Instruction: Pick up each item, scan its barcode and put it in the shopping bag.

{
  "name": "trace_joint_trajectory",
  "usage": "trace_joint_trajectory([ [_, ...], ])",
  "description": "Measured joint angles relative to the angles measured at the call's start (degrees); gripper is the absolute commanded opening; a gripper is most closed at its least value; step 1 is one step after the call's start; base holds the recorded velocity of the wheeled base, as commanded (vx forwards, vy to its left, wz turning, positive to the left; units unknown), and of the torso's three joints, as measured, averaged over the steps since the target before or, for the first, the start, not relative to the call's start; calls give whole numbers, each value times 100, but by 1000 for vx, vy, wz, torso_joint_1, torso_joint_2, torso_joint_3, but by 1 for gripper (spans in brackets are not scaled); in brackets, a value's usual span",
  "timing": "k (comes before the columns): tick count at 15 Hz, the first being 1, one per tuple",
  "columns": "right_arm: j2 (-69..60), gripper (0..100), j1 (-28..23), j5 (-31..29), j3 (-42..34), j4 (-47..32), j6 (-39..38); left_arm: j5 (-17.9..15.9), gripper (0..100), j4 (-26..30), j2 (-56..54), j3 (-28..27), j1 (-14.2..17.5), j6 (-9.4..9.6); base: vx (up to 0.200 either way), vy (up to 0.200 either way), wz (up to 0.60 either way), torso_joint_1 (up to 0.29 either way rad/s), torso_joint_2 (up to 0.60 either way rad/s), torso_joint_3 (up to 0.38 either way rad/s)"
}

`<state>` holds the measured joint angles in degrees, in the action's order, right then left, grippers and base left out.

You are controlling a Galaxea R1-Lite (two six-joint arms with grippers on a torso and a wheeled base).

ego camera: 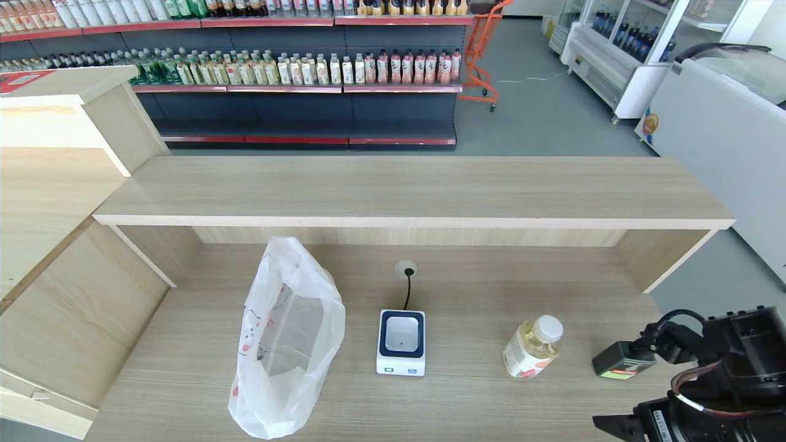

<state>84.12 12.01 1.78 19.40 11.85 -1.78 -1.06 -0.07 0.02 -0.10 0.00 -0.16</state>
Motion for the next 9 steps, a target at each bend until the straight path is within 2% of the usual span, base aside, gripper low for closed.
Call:
trace_joint_trajectory([
  [6,1404,100,23,-300,-149,2007,0,0,100,0,0,0,0,0,0,0,0,0,0,0],
  [9,1930,100,234,-300,-157,2875,-22,2,100,0,-2,0,0,0,0,0,0,0,0,0],
])
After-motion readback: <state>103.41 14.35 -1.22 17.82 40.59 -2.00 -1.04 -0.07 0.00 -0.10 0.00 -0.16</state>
